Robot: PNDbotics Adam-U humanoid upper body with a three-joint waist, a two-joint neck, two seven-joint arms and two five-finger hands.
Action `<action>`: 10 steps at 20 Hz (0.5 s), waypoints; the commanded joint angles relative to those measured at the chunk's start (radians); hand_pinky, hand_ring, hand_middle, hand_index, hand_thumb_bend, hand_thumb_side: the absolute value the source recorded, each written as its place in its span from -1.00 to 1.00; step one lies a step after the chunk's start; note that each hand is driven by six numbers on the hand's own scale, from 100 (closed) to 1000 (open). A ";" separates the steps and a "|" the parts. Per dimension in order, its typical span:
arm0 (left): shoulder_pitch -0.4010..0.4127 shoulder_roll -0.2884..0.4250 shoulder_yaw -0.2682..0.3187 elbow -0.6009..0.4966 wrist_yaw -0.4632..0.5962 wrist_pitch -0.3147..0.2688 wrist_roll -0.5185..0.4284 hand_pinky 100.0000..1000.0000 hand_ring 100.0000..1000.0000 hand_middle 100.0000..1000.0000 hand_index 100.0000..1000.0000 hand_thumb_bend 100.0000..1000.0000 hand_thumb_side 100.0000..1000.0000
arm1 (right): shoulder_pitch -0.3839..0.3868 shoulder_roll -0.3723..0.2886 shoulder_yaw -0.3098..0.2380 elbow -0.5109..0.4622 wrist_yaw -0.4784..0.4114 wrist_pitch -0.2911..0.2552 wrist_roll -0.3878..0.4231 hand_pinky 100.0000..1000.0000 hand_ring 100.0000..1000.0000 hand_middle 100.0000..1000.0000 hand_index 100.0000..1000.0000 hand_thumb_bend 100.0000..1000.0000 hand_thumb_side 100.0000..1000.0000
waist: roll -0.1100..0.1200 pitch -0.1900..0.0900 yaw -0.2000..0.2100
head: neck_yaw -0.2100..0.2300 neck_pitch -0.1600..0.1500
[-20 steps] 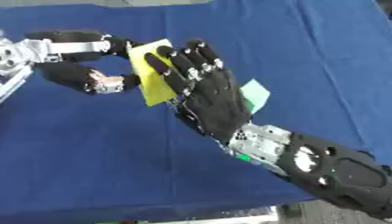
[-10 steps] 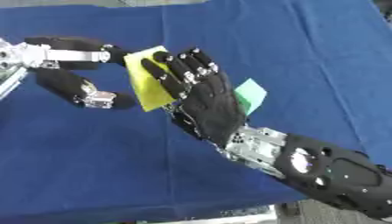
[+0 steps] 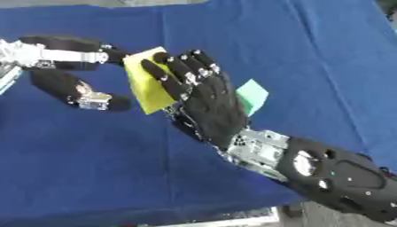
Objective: Pick up the objects with one hand, pass them to the other hand, and then place them into the box on the other side of the table.
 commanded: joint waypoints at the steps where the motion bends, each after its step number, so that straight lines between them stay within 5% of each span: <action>1: -0.022 -0.014 0.002 -0.013 -0.011 0.019 0.032 1.00 1.00 0.53 0.97 -0.46 0.64 | -0.010 -0.015 -0.017 -0.002 -0.003 0.184 -0.178 0.02 -0.08 -0.15 0.03 -0.80 -1.00 | -0.001 -0.015 0.000 | -0.004 0.006; 10: -0.018 -0.047 -0.014 -0.003 -0.083 0.083 0.117 1.00 1.00 0.52 0.96 -0.45 0.64 | -0.013 -0.005 -0.003 -0.002 0.007 0.224 -0.153 -0.13 -0.14 -0.18 0.02 -0.76 -1.00 | -0.004 -0.015 0.004 | -0.004 0.006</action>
